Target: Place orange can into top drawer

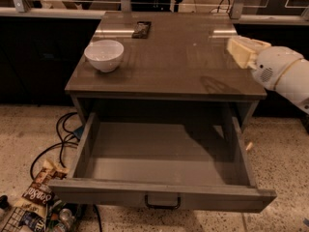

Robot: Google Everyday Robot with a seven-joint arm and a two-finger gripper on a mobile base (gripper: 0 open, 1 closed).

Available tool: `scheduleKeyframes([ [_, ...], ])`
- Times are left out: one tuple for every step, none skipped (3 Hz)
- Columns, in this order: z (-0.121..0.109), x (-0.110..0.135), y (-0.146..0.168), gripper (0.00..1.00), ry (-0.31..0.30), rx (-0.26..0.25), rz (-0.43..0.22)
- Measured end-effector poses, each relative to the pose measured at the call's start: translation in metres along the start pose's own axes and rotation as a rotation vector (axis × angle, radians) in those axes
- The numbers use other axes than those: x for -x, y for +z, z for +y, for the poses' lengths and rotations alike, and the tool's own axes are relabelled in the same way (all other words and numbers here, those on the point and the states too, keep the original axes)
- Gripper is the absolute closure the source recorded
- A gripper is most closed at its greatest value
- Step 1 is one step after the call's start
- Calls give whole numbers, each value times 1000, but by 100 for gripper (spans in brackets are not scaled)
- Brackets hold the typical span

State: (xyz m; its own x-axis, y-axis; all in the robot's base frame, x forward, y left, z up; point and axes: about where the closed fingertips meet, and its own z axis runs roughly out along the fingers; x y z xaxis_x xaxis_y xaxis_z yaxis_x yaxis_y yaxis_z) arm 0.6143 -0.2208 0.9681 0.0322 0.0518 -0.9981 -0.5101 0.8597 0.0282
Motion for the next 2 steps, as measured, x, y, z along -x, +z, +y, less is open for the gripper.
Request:
scheduleKeyframes([
  [29, 11, 5, 81, -8, 69, 10],
  [29, 11, 6, 58, -9, 68, 8],
])
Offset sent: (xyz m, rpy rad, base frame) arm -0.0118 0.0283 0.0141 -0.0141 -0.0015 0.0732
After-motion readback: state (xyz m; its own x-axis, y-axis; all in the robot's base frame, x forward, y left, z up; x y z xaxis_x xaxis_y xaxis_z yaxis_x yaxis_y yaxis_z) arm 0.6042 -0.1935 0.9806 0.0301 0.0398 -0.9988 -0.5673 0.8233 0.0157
